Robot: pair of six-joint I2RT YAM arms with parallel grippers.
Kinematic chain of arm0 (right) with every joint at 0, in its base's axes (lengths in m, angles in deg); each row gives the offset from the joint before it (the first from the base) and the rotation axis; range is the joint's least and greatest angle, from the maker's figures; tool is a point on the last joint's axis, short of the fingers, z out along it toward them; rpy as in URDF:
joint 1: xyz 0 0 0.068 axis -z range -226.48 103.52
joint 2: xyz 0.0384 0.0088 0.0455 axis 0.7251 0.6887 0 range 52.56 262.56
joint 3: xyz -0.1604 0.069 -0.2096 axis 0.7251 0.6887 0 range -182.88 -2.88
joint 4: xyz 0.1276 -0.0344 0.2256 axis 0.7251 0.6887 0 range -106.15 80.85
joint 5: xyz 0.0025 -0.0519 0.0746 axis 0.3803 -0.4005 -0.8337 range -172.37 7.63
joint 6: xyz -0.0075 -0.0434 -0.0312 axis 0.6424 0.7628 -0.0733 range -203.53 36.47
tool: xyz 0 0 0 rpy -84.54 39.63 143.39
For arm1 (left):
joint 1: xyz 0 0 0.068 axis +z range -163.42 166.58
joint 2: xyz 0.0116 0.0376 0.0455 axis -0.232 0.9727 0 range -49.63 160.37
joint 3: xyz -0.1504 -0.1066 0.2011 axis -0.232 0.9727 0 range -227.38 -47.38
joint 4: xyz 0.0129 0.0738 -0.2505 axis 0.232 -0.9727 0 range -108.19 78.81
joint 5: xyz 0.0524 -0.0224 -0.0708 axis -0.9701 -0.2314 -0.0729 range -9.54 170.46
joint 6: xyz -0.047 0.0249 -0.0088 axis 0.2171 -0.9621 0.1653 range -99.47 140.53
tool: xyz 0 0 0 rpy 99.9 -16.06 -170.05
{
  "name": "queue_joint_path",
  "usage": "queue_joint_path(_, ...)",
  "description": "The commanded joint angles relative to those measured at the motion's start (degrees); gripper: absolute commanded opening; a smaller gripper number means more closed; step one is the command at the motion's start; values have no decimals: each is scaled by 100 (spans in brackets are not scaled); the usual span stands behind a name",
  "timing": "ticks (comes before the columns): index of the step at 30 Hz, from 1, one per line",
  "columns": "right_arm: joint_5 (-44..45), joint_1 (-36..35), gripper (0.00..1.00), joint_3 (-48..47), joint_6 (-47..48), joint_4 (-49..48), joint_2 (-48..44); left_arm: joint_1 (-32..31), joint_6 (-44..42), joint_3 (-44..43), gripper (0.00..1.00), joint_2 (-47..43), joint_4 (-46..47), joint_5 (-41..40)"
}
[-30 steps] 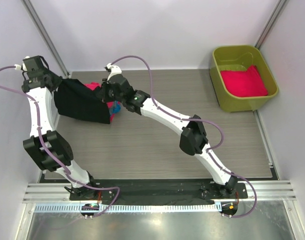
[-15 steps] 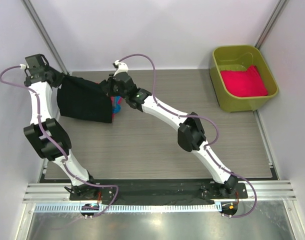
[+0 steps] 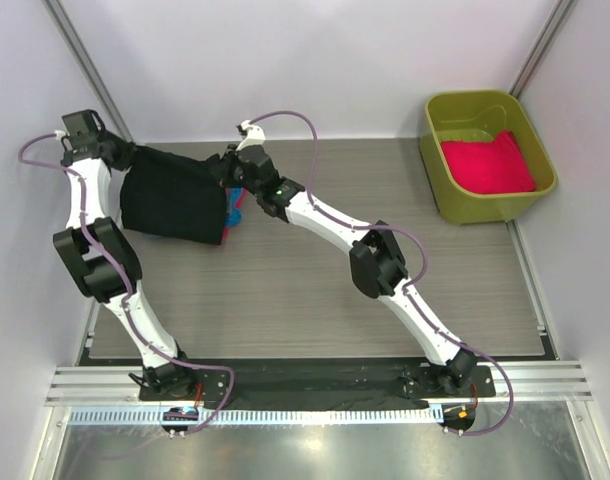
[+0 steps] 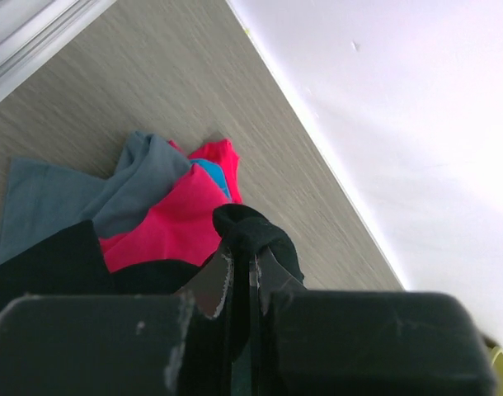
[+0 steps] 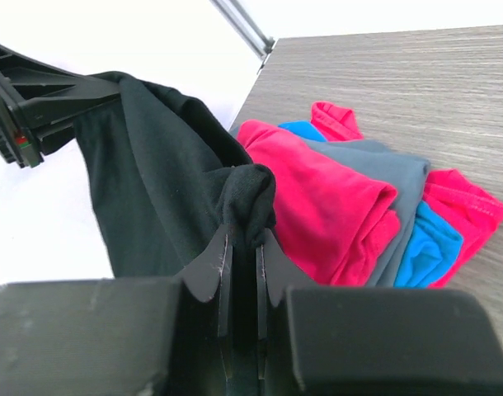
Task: Fold and stack the t-shirts
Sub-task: Neatly place the folded tshirt to the corner
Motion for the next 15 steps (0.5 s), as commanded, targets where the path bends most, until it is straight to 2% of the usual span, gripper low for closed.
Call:
queue_joint_path(1,177,136,1,-13,-83,-654,60,13,92,-238,0,-7,1222,-302)
queue_joint_path(5,204,224,1,137,-180,-979,183,-162,-4,-238,0,81,1521,-416)
queue_joint_path(10,187,286,1,102,-180,-1129,351,-269,135,166,0,186,2250,-497)
queue_joint_path(15,116,338,1,146,-136,-1208,447,-251,179,-246,0,809,2339,-461)
